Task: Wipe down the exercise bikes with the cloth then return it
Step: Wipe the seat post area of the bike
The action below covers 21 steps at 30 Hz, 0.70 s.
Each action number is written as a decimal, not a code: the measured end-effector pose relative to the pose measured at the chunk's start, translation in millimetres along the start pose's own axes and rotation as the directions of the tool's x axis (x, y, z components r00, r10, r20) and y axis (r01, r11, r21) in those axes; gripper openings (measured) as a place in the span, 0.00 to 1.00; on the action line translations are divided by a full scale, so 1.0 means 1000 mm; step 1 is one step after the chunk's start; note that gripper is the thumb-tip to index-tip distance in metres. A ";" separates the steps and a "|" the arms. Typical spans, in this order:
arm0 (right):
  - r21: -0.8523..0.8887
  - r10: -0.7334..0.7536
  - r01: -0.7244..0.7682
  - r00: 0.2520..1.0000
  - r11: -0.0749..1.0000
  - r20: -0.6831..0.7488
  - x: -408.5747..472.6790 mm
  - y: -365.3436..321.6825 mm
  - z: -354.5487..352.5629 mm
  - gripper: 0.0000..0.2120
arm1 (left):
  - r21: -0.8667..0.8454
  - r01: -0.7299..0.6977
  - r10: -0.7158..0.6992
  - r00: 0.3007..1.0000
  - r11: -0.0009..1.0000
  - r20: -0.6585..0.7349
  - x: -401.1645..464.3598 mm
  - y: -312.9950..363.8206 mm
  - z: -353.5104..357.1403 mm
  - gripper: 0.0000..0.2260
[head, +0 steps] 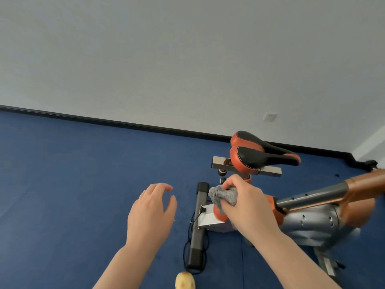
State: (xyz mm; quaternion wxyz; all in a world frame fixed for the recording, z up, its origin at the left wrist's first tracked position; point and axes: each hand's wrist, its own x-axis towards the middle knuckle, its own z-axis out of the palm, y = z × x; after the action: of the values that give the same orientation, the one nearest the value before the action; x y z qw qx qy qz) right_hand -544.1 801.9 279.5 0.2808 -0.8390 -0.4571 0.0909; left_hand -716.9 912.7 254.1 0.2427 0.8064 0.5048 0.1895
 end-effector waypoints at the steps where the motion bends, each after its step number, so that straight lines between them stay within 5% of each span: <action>1: 0.001 0.003 -0.003 1.000 1.000 -0.010 0.010 -0.003 0.004 0.10 | 0.001 -0.009 0.009 1.000 1.000 -0.001 0.011 -0.001 0.000 0.08; 21: 0.030 0.086 -0.087 0.996 0.996 0.029 0.281 -0.069 0.096 0.09 | -0.008 -0.093 0.094 0.995 0.996 0.032 0.306 -0.051 -0.007 0.09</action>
State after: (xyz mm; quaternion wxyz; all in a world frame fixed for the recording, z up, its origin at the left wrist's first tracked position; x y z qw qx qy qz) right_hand -474.4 1098.1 268.1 0.2835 -0.8523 -0.4225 0.1216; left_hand -629.5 1210.5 248.1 0.2445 0.8313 0.4619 0.1894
